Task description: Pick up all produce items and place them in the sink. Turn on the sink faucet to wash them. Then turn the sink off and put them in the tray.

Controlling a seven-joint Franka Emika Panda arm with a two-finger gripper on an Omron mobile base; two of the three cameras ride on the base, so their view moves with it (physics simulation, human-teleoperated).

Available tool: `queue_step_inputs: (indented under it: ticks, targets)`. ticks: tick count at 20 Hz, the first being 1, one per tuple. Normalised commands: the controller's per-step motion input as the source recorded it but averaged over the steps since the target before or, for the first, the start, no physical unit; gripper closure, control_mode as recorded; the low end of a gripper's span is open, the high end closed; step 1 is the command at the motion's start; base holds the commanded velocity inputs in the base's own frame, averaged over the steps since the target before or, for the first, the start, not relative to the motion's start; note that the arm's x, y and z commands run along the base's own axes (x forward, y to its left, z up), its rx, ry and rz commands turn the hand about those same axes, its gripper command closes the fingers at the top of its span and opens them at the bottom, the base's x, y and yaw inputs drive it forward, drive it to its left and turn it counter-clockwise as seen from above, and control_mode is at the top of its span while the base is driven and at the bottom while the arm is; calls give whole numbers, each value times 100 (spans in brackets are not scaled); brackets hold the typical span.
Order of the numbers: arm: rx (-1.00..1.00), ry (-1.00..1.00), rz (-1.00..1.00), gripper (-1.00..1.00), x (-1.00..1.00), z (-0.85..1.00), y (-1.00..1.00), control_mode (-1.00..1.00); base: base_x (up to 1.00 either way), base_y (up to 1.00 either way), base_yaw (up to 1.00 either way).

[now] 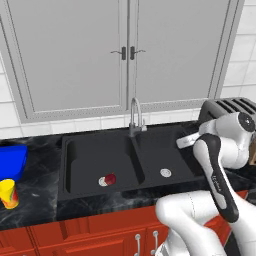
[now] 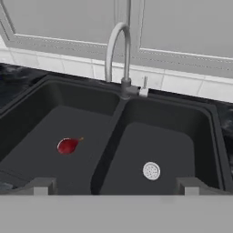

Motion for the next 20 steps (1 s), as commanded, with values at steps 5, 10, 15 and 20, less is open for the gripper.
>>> queue_step_inputs:
  ticks: [5, 10, 15, 20]
  targets:
    - [8, -20, 17, -100, 36, -2, -28, -100, 0, 0, 0]
    - [6, -19, 18, -100, 37, -1, -8, -100, 0, 0, 0]
    - [4, -14, 15, -100, 44, -4, 0, -100, 0, 0, 0]
    - [3, -9, 12, -100, 43, -1, 0, -100, 0, 0, 0]
